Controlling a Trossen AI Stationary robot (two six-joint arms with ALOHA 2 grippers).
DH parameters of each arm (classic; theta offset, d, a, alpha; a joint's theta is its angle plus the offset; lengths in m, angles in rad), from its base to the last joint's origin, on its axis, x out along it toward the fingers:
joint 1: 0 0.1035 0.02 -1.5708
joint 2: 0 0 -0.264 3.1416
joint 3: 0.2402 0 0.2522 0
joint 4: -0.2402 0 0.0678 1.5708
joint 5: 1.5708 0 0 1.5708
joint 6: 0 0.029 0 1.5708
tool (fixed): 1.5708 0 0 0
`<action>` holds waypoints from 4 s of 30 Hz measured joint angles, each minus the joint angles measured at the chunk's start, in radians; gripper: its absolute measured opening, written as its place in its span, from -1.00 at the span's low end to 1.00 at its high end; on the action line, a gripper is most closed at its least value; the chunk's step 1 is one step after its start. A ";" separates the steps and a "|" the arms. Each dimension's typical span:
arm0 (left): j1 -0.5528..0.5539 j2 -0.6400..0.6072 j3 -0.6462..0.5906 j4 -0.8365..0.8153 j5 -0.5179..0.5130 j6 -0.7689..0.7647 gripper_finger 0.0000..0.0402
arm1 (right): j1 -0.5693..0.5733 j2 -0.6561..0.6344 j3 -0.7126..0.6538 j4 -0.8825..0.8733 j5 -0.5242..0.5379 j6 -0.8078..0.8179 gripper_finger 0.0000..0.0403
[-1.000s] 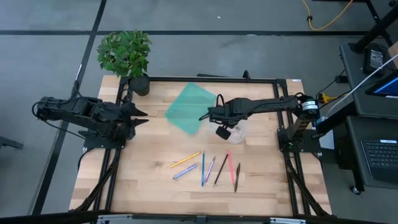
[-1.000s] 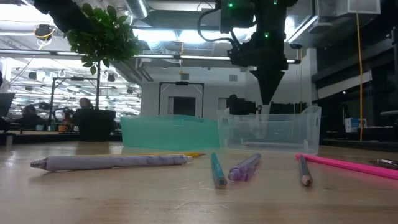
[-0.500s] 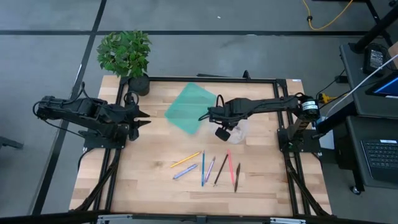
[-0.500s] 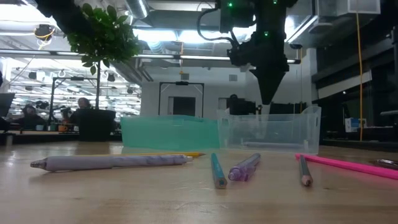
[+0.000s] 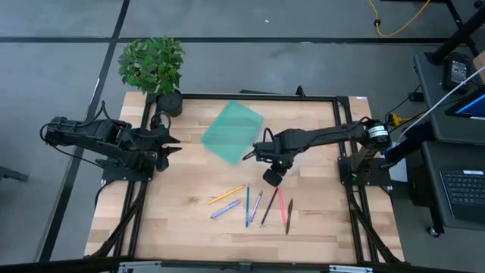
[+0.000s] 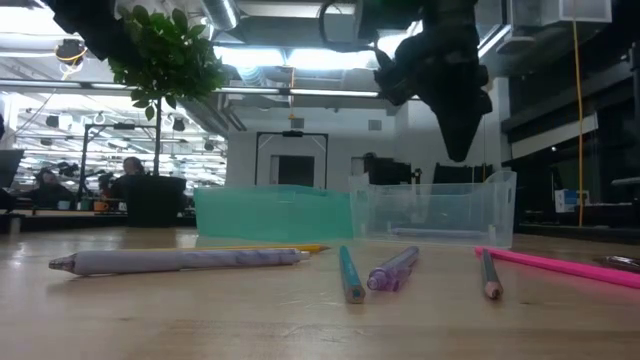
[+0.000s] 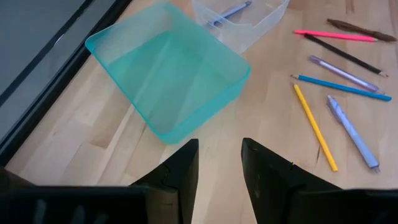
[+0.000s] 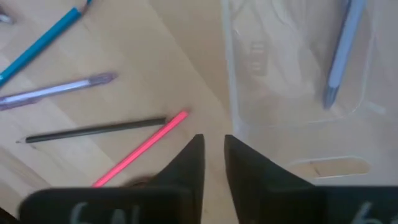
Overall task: Sort pens & pencils
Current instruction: Put the brown pen into the transparent bin
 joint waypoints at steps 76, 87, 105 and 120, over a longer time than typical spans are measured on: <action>0.000 0.000 0.000 -0.156 -0.211 -0.024 -0.43 | 0.544 0.000 -0.383 0.501 0.090 1.462 -0.22; 0.000 0.000 0.000 -0.169 -0.211 -0.027 -0.43 | 0.543 -0.005 -0.433 0.555 0.089 1.486 -0.22; 0.000 -0.001 -0.040 -0.179 -0.211 -0.029 -0.43 | 0.535 0.023 -0.435 0.544 0.045 1.518 -0.32; 0.000 -0.003 -0.053 -0.174 -0.201 -0.037 -0.43 | 0.534 0.029 -0.428 0.501 0.008 1.516 -0.35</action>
